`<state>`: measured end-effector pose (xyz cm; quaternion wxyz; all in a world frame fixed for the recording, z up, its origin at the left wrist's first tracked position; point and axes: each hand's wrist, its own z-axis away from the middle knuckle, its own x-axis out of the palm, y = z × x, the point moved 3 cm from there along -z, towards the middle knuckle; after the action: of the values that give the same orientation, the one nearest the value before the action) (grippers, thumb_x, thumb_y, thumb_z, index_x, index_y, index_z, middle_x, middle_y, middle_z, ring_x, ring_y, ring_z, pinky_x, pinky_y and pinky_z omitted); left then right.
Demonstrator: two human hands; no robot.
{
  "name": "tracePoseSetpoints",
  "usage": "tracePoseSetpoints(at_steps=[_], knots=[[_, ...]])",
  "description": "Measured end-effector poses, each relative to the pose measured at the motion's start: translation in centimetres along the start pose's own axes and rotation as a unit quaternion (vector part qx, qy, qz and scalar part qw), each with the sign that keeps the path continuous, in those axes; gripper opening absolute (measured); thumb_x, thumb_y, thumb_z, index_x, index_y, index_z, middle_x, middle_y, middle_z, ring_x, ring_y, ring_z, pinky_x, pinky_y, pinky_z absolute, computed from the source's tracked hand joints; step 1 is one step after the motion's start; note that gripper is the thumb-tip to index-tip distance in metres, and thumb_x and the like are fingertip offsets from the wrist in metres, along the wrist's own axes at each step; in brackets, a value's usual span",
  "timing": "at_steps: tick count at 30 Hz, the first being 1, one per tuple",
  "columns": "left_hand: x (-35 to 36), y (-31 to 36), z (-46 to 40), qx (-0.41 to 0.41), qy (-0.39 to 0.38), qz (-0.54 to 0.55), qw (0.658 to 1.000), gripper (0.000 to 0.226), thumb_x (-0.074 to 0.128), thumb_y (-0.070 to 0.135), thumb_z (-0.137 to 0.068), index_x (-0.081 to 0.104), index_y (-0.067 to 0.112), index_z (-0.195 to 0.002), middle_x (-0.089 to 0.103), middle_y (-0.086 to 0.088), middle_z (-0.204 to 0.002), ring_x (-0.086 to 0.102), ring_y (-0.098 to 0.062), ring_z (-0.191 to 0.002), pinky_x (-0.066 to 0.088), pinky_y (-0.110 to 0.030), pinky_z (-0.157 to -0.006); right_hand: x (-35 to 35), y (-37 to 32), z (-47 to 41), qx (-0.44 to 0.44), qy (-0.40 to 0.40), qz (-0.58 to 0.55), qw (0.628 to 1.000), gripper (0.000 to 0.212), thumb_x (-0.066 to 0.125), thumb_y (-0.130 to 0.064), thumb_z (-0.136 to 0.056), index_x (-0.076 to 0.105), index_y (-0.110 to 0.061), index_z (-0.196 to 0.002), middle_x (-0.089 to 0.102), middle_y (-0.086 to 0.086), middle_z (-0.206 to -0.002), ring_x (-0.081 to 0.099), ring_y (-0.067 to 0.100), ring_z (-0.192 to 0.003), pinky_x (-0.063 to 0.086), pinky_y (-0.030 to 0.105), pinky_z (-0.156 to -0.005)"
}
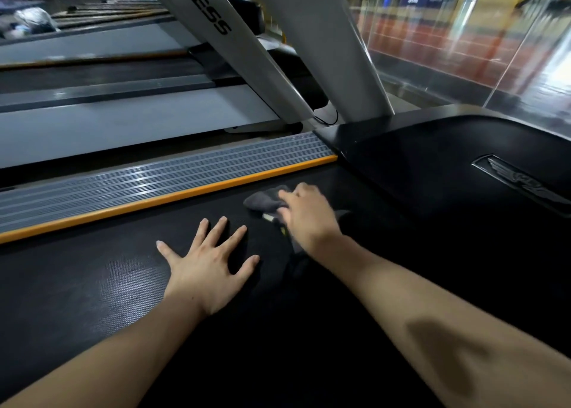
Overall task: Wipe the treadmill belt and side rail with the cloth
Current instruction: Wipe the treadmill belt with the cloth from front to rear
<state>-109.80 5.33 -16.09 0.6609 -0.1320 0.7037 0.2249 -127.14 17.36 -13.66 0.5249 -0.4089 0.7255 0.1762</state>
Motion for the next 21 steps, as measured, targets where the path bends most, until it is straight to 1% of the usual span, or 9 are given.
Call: tracePoseSetpoints(at_steps=[3,5,7,10,13,15,17,18,21], knots=[[0.1,0.0,0.1,0.003,0.001,0.004,1.0,0.076,0.014,0.086,-0.085,0.009,0.055,-0.154,0.001,0.018,-0.168,-0.013,-0.011,-0.154,-0.008,-0.081,-0.106,-1.8,9.8,-0.9,0.102,0.012,0.094,0.99,0.034,0.054,-0.037,-0.093,0.063,-0.019,-0.122,0.054,0.012,-0.111,0.051,0.033,-0.105,0.048,0.041,-0.086],[0.1,0.0,0.1,0.003,0.007,0.007,1.0,0.077,0.014,0.086,-0.085,0.009,0.054,-0.154,0.0,0.017,-0.168,-0.014,-0.011,-0.154,-0.008,-0.081,-0.106,-2.4,13.7,-0.5,0.139,0.03,0.133,0.981,0.036,0.051,-0.038,-0.096,0.062,-0.016,-0.123,0.053,0.013,-0.109,0.05,0.033,-0.102,0.047,0.039,-0.082],[0.1,0.0,0.0,0.003,0.009,0.005,1.0,0.076,0.014,0.086,-0.085,0.009,0.054,-0.154,0.0,0.017,-0.168,-0.014,-0.011,-0.154,-0.007,-0.082,-0.105,-2.2,12.6,0.0,0.155,0.033,0.146,0.976,0.035,0.051,-0.036,-0.096,0.063,-0.014,-0.12,0.054,0.016,-0.106,0.051,0.034,-0.098,0.044,0.039,-0.08],[0.1,0.0,0.0,0.004,0.006,0.005,1.0,0.075,0.015,0.086,-0.085,0.012,0.054,-0.154,0.001,0.017,-0.168,-0.013,-0.011,-0.154,-0.007,-0.082,-0.105,-1.4,7.0,0.7,0.183,0.04,0.073,0.979,0.035,0.053,-0.038,-0.093,0.065,-0.013,-0.115,0.056,0.021,-0.107,0.051,0.038,-0.097,0.043,0.041,-0.083],[0.1,-0.1,0.1,0.003,0.008,0.006,1.0,0.076,0.016,0.086,-0.086,0.014,0.054,-0.154,0.002,0.017,-0.168,-0.012,-0.011,-0.154,-0.006,-0.081,-0.106,0.3,-0.1,1.9,0.099,0.022,0.031,0.994,0.03,0.055,-0.041,-0.091,0.063,-0.017,-0.109,0.057,0.016,-0.103,0.054,0.035,-0.096,0.044,0.042,-0.082],[-0.1,-0.1,0.1,0.002,0.009,0.003,1.0,0.076,0.016,0.086,-0.086,0.015,0.053,-0.154,0.003,0.017,-0.168,-0.012,-0.011,-0.154,-0.006,-0.081,-0.106,0.8,-2.6,2.7,0.04,0.012,-0.027,0.999,0.035,0.06,-0.035,-0.092,0.064,-0.016,-0.121,0.056,0.012,-0.106,0.052,0.032,-0.1,0.047,0.043,-0.084],[-0.1,-0.1,0.2,0.004,0.01,0.002,1.0,0.076,0.016,0.086,-0.085,0.016,0.053,-0.154,0.003,0.017,-0.168,-0.012,-0.011,-0.154,-0.005,-0.081,-0.107,-0.2,-1.2,2.3,-0.013,-0.001,-0.007,1.0,0.037,0.058,-0.034,-0.094,0.061,-0.018,-0.127,0.054,0.011,-0.111,0.05,0.031,-0.106,0.046,0.043,-0.086],[-0.1,-0.2,0.2,0.005,0.012,0.003,1.0,0.077,0.016,0.086,-0.085,0.015,0.053,-0.154,0.003,0.017,-0.168,-0.012,-0.011,-0.154,-0.005,-0.081,-0.107,-0.6,0.9,1.9,-0.006,-0.012,0.03,0.999,0.035,0.056,-0.035,-0.095,0.06,-0.019,-0.126,0.053,0.011,-0.113,0.05,0.032,-0.107,0.046,0.043,-0.086],[0.1,-0.2,0.1,0.008,0.019,0.003,1.0,0.076,0.015,0.086,-0.085,0.014,0.053,-0.154,0.004,0.017,-0.168,-0.011,-0.012,-0.154,-0.005,-0.082,-0.106,-3.0,10.2,1.3,0.117,0.01,0.097,0.988,0.032,0.054,-0.036,-0.095,0.062,-0.018,-0.12,0.05,0.012,-0.114,0.049,0.034,-0.107,0.048,0.042,-0.084]])
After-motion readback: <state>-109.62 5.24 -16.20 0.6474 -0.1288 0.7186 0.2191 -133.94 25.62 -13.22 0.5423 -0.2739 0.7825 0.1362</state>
